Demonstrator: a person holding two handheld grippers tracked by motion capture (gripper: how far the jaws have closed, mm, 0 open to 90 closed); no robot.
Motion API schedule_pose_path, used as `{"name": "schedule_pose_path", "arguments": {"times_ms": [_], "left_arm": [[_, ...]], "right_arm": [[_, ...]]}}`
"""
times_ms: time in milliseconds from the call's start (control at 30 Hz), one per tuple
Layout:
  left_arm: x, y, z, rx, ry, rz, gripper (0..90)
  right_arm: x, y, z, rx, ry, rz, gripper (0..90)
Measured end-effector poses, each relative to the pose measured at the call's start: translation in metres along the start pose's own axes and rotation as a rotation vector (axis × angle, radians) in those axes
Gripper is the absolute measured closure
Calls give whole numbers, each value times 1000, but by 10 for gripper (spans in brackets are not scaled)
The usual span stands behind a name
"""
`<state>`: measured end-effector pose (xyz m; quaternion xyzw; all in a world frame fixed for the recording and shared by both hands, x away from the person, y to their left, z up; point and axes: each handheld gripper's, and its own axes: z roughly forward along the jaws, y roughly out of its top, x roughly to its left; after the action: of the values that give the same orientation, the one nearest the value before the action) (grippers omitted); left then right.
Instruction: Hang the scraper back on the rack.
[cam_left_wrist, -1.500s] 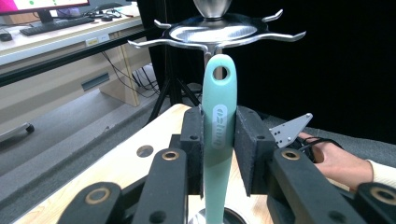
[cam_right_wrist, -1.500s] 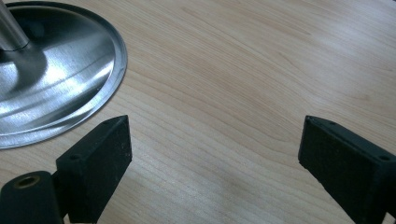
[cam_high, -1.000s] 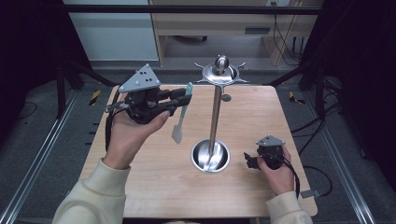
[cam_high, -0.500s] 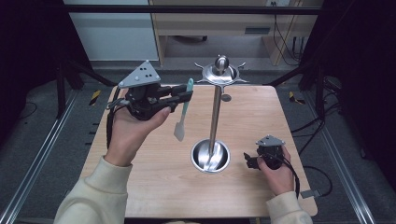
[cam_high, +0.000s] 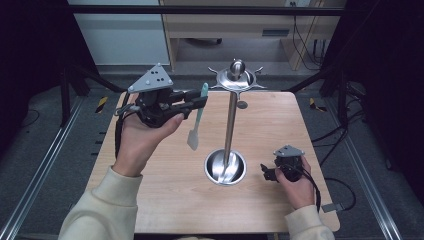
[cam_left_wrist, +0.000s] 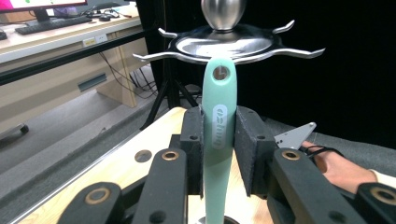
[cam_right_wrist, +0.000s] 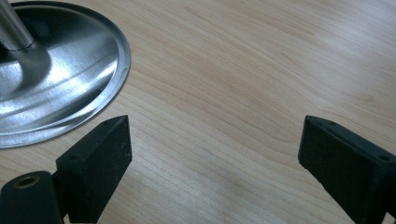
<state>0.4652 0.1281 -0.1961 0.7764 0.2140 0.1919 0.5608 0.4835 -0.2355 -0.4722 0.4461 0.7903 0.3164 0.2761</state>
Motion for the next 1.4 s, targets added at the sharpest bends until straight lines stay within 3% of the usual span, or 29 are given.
{"name": "schedule_pose_path", "arguments": {"times_ms": [267, 1000, 1400], "left_arm": [[4, -2, 2, -5, -12, -10, 738], [-4, -6, 1, -15, -42, -7, 738], [-2, -3, 18, 1, -46, -12, 738]], "right_arm": [[0, 0, 0, 1, 2, -1, 100], [0, 0, 0, 2, 6, -1, 100], [0, 0, -1, -7, 9, 6, 100]]}}
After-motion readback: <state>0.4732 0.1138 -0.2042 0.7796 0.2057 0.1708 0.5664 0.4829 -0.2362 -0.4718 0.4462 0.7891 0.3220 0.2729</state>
